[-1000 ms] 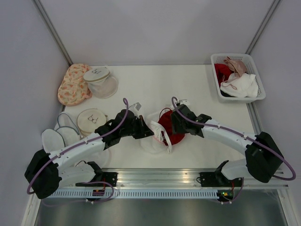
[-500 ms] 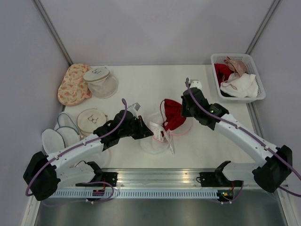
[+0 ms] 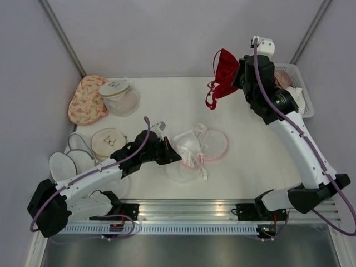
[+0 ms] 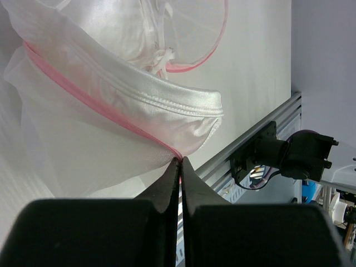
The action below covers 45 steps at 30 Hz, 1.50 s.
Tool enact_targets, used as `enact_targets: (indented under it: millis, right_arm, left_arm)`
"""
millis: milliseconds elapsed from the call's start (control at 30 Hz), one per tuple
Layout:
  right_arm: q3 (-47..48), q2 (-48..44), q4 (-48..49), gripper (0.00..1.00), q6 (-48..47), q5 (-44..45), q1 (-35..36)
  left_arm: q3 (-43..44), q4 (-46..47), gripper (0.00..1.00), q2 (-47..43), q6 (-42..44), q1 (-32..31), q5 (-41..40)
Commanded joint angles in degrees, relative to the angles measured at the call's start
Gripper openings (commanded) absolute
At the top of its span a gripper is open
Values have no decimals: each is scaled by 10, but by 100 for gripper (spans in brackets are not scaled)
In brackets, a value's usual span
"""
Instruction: Unzip the laundry bag and remove the bra
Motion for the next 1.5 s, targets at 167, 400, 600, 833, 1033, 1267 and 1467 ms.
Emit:
enact_targets:
  millis: [167, 400, 600, 833, 1033, 1267, 1467]
  right_arm:
    - [116, 80, 54, 0, -19, 97, -111]
    - [227, 205, 29, 0, 40, 86, -279]
    - [290, 309, 17, 0, 78, -2, -407]
    - [247, 406, 2, 0, 101, -131, -454]
    - [152, 397, 29, 0, 107, -174, -449]
    - [123, 329, -3, 66, 115, -89, -443]
    - [145, 221, -22, 86, 70, -63, -410]
  left_arm:
    - [1, -1, 2, -15, 4, 1, 14]
    - [-2, -13, 2, -33, 2, 2, 22]
    - [1, -26, 2, -41, 6, 3, 20]
    - [1, -28, 2, -30, 4, 5, 19]
    - [-3, -24, 2, -33, 1, 5, 19]
    - [-14, -14, 2, -39, -2, 6, 18]
    - [-20, -10, 2, -47, -5, 6, 13]
